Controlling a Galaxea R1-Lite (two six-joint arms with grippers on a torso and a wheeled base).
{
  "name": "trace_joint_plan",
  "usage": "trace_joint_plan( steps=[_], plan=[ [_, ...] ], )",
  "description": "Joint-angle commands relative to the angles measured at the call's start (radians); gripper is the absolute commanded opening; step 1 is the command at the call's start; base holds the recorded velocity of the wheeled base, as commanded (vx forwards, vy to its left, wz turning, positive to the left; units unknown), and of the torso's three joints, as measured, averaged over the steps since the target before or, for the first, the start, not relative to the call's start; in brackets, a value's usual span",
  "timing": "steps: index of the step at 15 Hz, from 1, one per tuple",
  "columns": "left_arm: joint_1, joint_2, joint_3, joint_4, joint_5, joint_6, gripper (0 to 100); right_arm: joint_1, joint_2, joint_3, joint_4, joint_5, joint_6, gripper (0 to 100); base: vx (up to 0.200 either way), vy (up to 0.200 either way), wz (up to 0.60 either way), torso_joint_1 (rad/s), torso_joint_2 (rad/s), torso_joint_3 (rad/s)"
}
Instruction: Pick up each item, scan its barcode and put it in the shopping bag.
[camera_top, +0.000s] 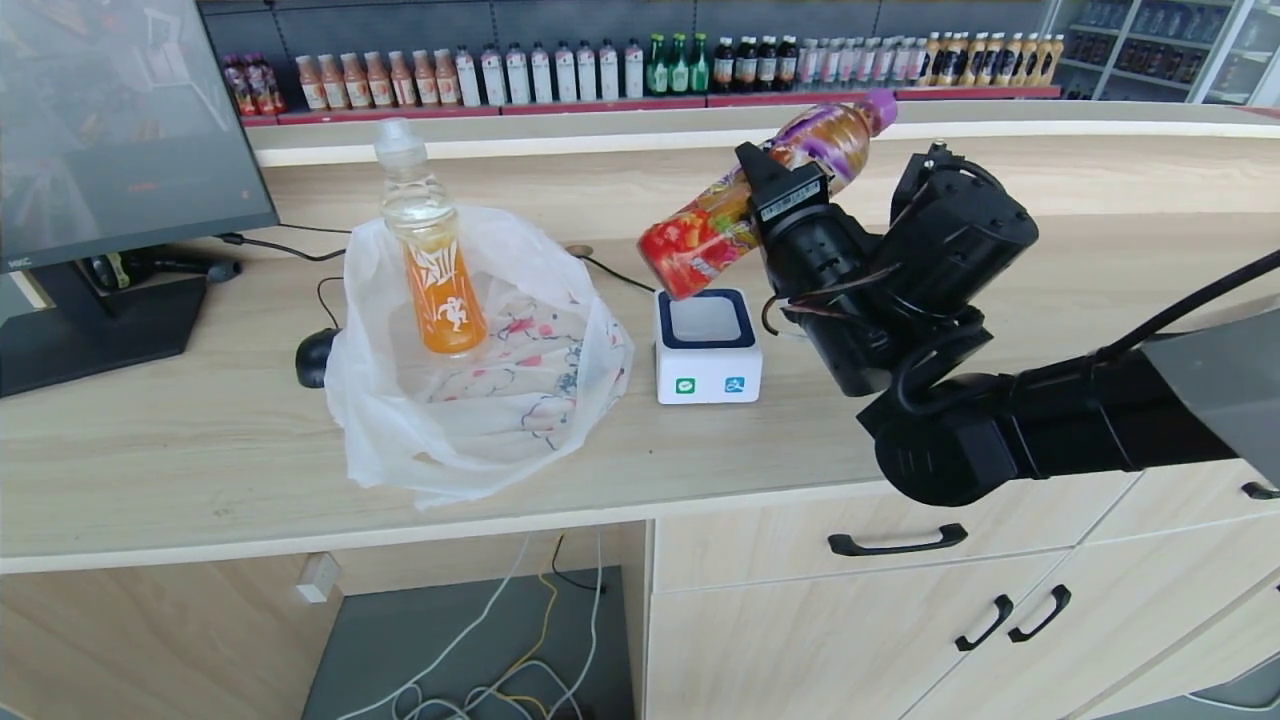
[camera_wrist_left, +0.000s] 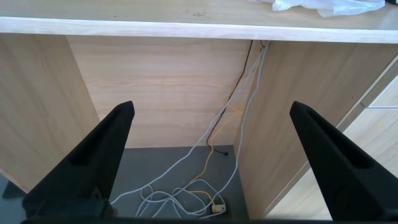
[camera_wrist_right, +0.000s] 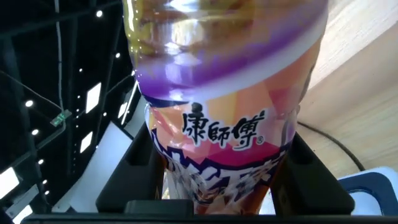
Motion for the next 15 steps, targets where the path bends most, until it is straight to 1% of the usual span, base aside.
trace_joint_plan(
  steps=[1, 6, 9, 11, 15],
  plan=[
    [0.000, 0.000, 0.000, 0.000, 0.002, 0.000, 100, -0.014, 0.008, 0.013, -0.001, -0.001, 0.020, 0, 0.000, 0.000, 0.00, 0.000, 0.00, 0.000],
    [0.000, 0.000, 0.000, 0.000, 0.000, 0.000, 100, -0.035, 0.015, 0.062, -0.005, -0.002, 0.059, 0, 0.000, 0.000, 0.00, 0.000, 0.00, 0.000],
    [0.000, 0.000, 0.000, 0.000, 0.000, 0.000, 100, -0.035, 0.028, 0.057, -0.005, -0.002, 0.080, 0, 0.000, 0.000, 0.00, 0.000, 0.00, 0.000],
    [0.000, 0.000, 0.000, 0.000, 0.000, 0.000, 100, -0.035, 0.028, 0.045, -0.004, -0.002, 0.126, 0, 0.000, 0.000, 0.00, 0.000, 0.00, 0.000],
    [0.000, 0.000, 0.000, 0.000, 0.000, 0.000, 100, -0.035, 0.048, 0.046, -0.004, -0.002, 0.145, 0, 0.000, 0.000, 0.00, 0.000, 0.00, 0.000]
  ],
)
